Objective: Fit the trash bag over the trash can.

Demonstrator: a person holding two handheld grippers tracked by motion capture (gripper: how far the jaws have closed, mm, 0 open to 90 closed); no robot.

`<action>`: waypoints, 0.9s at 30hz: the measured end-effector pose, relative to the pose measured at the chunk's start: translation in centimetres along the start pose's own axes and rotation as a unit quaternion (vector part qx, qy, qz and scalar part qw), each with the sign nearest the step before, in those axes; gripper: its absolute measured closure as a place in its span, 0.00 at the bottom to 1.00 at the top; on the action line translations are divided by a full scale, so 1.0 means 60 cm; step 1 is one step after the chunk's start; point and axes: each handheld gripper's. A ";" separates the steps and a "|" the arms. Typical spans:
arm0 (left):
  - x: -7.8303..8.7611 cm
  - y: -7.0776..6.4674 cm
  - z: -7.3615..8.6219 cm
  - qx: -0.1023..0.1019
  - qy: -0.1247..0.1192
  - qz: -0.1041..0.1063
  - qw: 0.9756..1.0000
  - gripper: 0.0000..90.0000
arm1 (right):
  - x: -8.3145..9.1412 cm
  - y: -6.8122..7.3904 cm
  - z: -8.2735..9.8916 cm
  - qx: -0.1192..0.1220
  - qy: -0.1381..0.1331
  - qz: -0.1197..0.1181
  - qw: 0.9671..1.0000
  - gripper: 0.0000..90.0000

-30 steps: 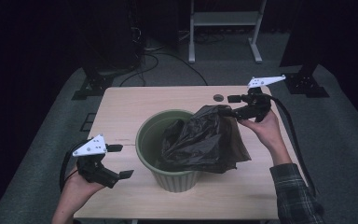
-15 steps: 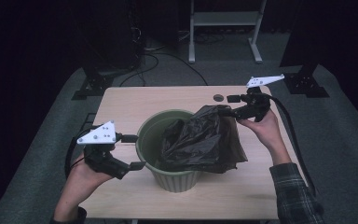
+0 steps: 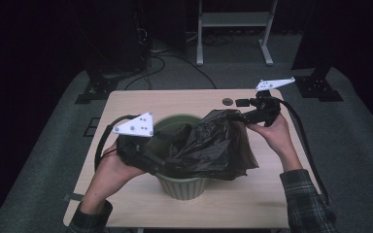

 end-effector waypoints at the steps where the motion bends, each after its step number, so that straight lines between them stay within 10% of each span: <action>1: -0.006 -0.001 -0.005 -0.004 0.001 0.004 1.000 0.26 | 0.000 0.000 0.000 0.000 0.000 0.000 1.000 0.18; 21: -0.137 -0.005 -0.052 -0.017 0.059 0.046 0.997 0.26 | -0.006 -0.001 0.005 -0.003 0.004 -0.002 1.000 0.18; 27: -0.150 0.004 -0.055 -0.010 0.076 0.074 0.994 0.49 | -0.005 -0.001 0.006 -0.004 0.005 -0.003 1.000 0.18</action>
Point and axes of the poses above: each handheld gripper's, and its own axes: x roughly backward along the jaws, z roughly out of its underside, y roughly to its left, and after that the axes turned 7 degrees about x, right-handed
